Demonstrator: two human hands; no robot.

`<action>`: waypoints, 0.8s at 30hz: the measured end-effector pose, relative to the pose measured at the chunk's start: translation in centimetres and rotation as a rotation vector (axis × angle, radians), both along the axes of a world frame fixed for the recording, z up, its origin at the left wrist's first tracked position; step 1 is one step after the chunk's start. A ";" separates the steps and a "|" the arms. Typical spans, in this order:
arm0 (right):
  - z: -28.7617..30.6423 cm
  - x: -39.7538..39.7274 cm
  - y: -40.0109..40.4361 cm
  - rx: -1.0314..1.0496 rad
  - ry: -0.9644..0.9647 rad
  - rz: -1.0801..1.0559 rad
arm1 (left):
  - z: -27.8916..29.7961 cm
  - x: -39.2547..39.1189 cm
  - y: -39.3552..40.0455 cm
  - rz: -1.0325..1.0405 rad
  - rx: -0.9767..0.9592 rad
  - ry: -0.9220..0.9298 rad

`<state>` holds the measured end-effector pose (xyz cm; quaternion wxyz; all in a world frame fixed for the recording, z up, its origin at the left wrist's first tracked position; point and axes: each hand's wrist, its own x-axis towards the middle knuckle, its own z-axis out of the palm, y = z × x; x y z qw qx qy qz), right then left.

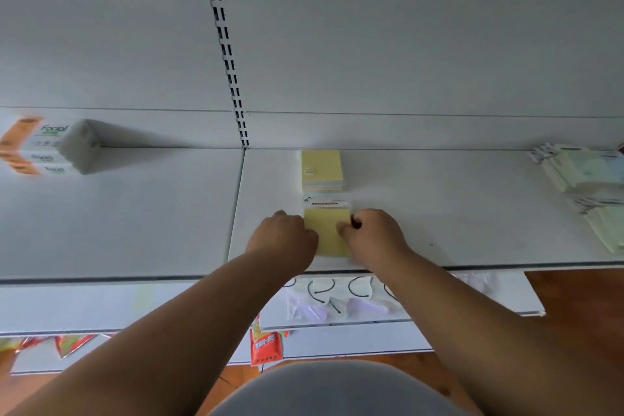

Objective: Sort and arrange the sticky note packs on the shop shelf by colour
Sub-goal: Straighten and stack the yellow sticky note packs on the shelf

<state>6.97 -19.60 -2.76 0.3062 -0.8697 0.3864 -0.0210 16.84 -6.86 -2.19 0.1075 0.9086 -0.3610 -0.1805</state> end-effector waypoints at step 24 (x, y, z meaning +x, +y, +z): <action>0.4 -3.6 -1.3 -0.272 0.224 0.529 | -1.3 -0.3 2.3 -0.227 0.099 -0.098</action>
